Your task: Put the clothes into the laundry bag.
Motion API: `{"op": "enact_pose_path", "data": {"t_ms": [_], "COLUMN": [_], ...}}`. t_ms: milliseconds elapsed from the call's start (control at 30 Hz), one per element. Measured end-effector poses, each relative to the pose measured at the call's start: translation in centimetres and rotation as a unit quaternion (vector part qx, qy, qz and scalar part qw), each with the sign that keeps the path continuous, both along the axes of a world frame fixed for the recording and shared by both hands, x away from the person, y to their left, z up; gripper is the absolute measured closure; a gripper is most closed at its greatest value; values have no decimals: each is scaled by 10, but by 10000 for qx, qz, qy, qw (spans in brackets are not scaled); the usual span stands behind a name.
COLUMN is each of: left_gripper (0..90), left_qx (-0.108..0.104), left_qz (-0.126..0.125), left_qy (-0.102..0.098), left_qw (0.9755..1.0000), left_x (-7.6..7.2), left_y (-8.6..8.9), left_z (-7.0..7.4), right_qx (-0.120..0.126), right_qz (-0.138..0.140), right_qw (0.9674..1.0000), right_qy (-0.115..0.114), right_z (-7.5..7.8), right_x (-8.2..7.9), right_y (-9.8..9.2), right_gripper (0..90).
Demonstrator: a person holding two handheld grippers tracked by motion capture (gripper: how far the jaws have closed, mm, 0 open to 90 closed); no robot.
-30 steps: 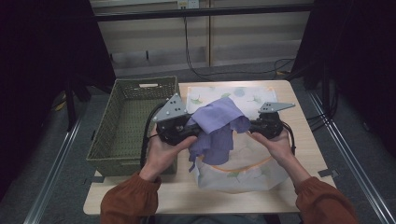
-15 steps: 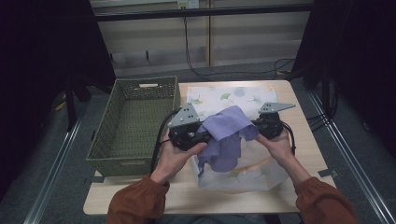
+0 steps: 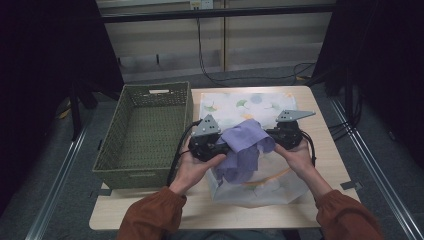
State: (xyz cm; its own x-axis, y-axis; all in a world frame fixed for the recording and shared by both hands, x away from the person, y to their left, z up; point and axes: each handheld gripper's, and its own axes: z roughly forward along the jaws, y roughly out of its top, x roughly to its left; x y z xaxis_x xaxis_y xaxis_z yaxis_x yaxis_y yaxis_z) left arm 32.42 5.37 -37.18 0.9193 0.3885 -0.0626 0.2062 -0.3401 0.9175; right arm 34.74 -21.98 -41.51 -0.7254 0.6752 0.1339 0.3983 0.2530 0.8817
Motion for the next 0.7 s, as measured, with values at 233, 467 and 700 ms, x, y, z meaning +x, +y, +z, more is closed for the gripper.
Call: {"op": "enact_pose_path", "data": {"t_ms": [233, 467, 700], "left_gripper": [778, 777, 777], "left_qx": [253, 423, 673], "left_qz": [-51, -155, -294], "left_qy": [46, 112, 285], "left_qw": [9997, 9989, 9969], "left_x": [1, -1, 1], "left_y": [-9, -18, -28], "left_z": [-15, -24, -43], "right_qx": [-34, -43, -48], "right_qz": [13, 41, 48], "right_qw": [10000, 10000, 10000], "right_qy": [15, 17, 26], "right_z": [-1, -1, -1], "right_x": [1, 0, 0], "right_y": [0, 0, 1], "right_gripper": [897, 897, 897]}}
